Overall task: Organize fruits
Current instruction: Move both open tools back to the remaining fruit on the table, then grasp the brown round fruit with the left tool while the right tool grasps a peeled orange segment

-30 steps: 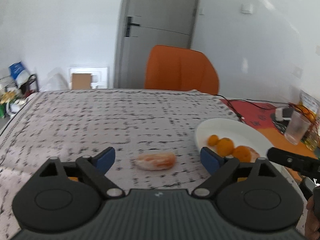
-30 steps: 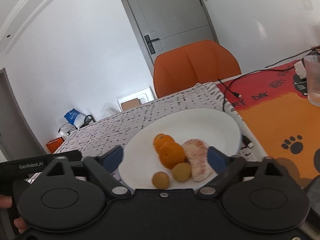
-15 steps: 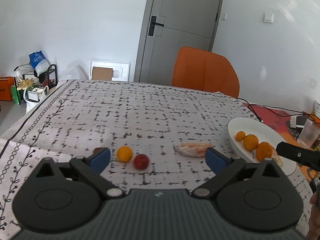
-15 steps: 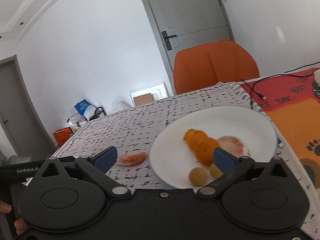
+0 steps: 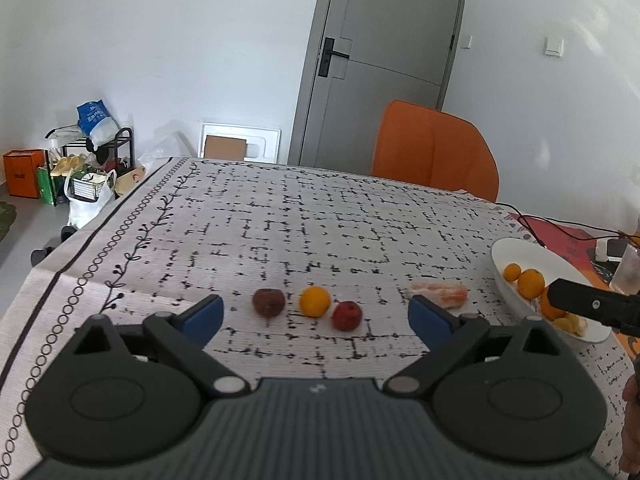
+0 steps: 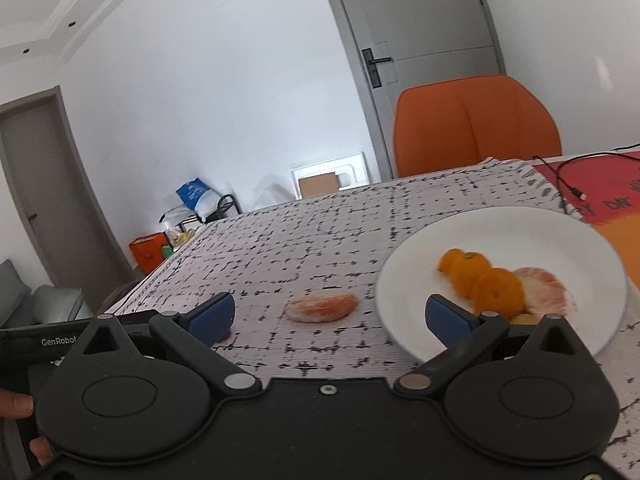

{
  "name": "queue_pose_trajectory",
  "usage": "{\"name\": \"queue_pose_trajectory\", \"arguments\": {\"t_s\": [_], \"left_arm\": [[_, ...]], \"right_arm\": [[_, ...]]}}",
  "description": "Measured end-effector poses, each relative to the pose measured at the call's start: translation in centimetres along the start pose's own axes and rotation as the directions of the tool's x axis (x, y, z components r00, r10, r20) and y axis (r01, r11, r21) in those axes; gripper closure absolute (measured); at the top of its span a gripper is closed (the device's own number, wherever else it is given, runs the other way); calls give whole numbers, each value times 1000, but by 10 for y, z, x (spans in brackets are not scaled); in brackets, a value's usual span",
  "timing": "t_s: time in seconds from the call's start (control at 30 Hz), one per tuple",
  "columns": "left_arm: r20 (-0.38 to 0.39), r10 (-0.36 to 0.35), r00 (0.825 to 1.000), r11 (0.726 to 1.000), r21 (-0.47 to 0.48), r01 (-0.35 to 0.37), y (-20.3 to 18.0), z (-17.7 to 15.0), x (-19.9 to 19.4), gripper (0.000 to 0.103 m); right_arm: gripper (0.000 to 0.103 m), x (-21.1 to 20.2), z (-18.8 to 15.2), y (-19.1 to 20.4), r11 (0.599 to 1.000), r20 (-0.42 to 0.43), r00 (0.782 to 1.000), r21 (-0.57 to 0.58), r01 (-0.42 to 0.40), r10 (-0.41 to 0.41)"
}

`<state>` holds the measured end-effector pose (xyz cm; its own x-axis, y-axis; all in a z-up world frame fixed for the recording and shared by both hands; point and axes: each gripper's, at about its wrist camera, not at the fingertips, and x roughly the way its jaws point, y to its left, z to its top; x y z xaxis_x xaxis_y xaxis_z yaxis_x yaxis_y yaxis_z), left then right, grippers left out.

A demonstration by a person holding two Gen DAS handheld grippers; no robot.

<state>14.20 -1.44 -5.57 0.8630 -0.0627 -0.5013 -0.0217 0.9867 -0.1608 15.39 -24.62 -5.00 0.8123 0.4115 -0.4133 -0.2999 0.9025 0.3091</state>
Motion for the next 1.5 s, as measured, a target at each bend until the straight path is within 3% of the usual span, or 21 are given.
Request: {"name": "queue_pose_trajectory", "arguments": {"t_s": [0.2,0.37,0.5,0.87,1.07,1.4,1.5], "left_arm": [[11,16,1000,1000,-20,-16,17,0,-1,14],[1,24,1000,999,-41,-24,30,0,3,34],[-2,22,1000,998,-52,-22,36,0,7,40],[-32,5,999,998,-62,-7,43,1,31,57],[-46,-9,999,999,-54,7,41,3,44,59],[-73,-24,997,998,-53,20,38,2,64,65],[-81,-23,996,998,-58,18,40,0,69,78]], "right_arm": [[0,11,0,20,999,-17,999,-37,-31,30],[4,21,-1,33,997,-41,998,-59,-48,45],[6,31,-2,41,996,-64,997,-74,-49,44],[11,53,-1,53,992,-95,995,-125,31,-43],[18,66,0,53,989,-117,989,-134,69,-85],[19,82,0,56,983,-134,984,-155,97,-119],[19,88,-1,58,979,-137,981,-169,112,-136]]}}
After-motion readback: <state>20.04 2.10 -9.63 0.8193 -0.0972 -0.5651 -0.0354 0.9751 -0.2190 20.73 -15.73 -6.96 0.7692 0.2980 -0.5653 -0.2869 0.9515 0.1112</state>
